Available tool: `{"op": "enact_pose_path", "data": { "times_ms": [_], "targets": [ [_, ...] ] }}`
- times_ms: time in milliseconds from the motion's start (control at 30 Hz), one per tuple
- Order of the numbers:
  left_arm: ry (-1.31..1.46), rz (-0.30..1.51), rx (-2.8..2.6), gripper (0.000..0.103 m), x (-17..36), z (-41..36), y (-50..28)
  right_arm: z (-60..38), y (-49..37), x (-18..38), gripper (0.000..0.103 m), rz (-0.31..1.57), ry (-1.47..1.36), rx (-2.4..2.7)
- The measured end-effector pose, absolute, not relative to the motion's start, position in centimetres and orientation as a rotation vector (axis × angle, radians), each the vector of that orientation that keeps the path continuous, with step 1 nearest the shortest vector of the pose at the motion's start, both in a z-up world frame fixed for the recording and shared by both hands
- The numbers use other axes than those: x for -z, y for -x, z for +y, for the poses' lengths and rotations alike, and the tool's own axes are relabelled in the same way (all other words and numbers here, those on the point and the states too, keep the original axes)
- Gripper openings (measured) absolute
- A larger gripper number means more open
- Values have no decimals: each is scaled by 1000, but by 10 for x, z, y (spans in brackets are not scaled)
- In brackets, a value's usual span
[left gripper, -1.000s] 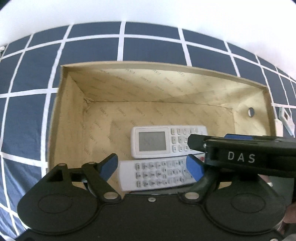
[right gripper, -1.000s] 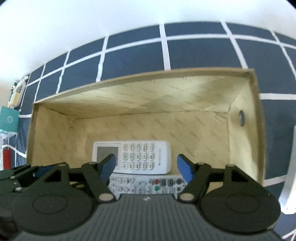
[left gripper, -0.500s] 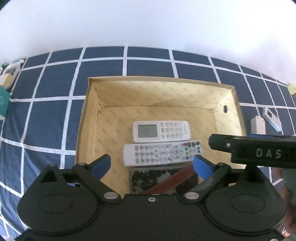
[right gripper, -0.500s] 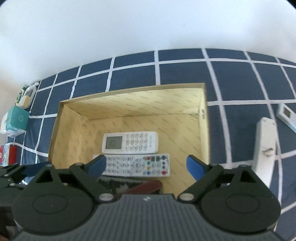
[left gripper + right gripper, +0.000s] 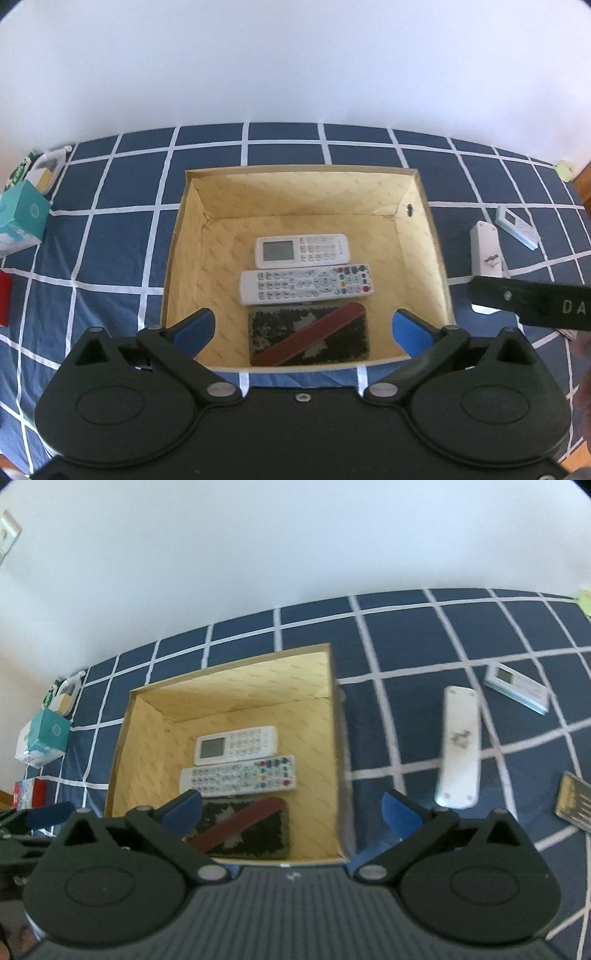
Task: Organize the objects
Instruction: 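Withdraw the right tool and move it to the white display remote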
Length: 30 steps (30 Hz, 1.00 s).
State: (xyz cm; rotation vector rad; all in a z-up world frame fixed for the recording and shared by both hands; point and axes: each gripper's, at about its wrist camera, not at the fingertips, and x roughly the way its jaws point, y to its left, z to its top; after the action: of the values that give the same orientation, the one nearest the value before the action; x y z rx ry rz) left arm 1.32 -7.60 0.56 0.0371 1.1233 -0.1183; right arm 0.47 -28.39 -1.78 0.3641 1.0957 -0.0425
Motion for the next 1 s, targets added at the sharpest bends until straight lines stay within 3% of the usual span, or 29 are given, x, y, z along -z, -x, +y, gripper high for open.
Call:
{"op": "enact_pose_path", "data": {
  "times_ms": [500,1000],
  "targets": [
    [-77,1076,195,103,-24,-167,3,-395,51,4,103,1062,-436,206],
    [-123,1084,309,103,-9,-278,-35,-509,43,14,103,1036,-530,314]
  ]
}}
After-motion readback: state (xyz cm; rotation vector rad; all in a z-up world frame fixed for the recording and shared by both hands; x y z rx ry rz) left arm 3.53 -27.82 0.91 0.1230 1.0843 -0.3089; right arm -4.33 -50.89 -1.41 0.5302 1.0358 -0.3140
